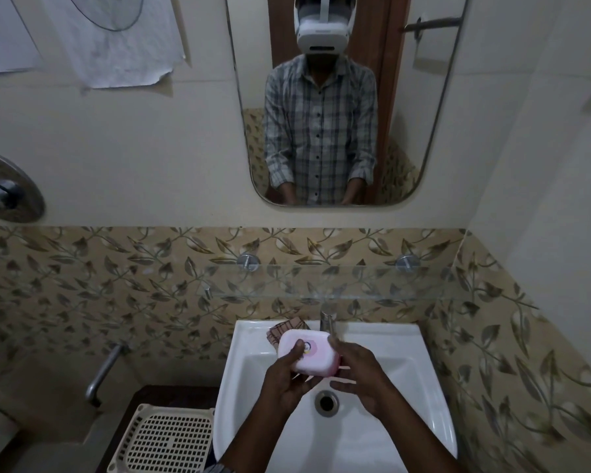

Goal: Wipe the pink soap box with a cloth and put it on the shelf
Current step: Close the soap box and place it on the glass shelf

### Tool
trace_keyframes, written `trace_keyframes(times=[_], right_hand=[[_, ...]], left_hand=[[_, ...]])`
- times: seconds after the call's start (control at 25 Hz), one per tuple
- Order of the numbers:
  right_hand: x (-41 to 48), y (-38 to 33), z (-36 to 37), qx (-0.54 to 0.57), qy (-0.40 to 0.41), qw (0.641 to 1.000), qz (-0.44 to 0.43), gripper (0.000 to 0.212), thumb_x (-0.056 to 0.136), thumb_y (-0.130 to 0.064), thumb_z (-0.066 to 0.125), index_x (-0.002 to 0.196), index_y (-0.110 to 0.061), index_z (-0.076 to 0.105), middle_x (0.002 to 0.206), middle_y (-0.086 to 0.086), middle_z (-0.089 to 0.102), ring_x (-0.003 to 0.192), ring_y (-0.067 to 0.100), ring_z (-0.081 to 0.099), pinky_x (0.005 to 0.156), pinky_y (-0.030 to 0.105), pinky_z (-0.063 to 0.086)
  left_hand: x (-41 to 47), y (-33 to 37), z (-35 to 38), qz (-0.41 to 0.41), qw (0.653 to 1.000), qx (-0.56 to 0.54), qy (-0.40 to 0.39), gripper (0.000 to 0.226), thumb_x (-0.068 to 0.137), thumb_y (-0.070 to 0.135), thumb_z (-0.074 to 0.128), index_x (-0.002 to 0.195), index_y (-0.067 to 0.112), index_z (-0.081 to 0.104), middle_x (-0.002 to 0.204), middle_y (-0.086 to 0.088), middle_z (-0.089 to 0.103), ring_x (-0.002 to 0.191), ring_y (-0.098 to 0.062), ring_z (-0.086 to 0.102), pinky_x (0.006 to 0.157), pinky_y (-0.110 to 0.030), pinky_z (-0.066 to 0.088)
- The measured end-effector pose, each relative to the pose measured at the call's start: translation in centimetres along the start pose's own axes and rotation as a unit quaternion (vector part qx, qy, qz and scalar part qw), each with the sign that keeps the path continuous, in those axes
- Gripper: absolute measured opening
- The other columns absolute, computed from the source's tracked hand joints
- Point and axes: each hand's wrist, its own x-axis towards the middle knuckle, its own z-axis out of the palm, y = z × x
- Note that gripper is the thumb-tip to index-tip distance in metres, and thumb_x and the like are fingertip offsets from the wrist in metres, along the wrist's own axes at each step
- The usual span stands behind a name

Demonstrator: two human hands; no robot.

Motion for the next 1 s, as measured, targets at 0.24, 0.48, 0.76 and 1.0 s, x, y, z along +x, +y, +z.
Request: trace_keyframes(times=[0.24,0.48,0.76,1.0], right_hand=[[0.0,0.0,-1.6,0.052,0.035,0.998,-0.008,0.015,0.078,-0.013,0.079,0.08,0.001,0.074,0.076,0.017,0.071,0.062,0.027,0.067,0.062,0.034,0.059],[-0.4,-0.2,-1.7,0.055,0.088,0.995,0.004,0.025,0.076,-0.01,0.082,0.087,0.01,0.072,0.076,0.021,0.07,0.063,0.029,0.064,0.055,0.032,0.058],[-1.1,-5.2,-0.8,-0.022,0.127,0.977,-0.168,0.032,0.076,-0.022,0.083,0.104,-0.012,0.075,0.087,0.01,0.077,0.072,0.022,0.074,0.059,0.036,0.063],[2.2,-14.5,0.0,-0.198,0.223,0.914,-0.275,0.03,0.083,-0.031,0.075,0.103,-0.008,0.078,0.087,0.009,0.078,0.073,0.019,0.069,0.063,0.029,0.05]], left_hand=[[0.2,2.6,0.1,0.023,0.995,0.09,0.033,0.036,0.083,0.016,0.072,0.114,-0.002,0.067,0.095,-0.023,0.076,0.087,-0.036,0.069,0.072,-0.043,0.059],[-0.6,2.2,0.7,0.081,0.984,0.143,0.076,0.029,0.088,0.01,0.07,0.113,-0.006,0.066,0.11,-0.028,0.07,0.099,-0.042,0.068,0.075,-0.046,0.059],[-2.2,5.1,3.4,0.278,0.921,0.244,0.119,0.02,0.068,0.022,0.084,0.086,0.013,0.081,0.082,-0.013,0.079,0.073,-0.026,0.073,0.071,-0.042,0.061],[0.8,13.1,11.4,0.351,0.876,0.301,0.137,0.03,0.069,0.015,0.084,0.089,-0.006,0.077,0.083,-0.027,0.075,0.072,-0.03,0.072,0.074,-0.056,0.06]])
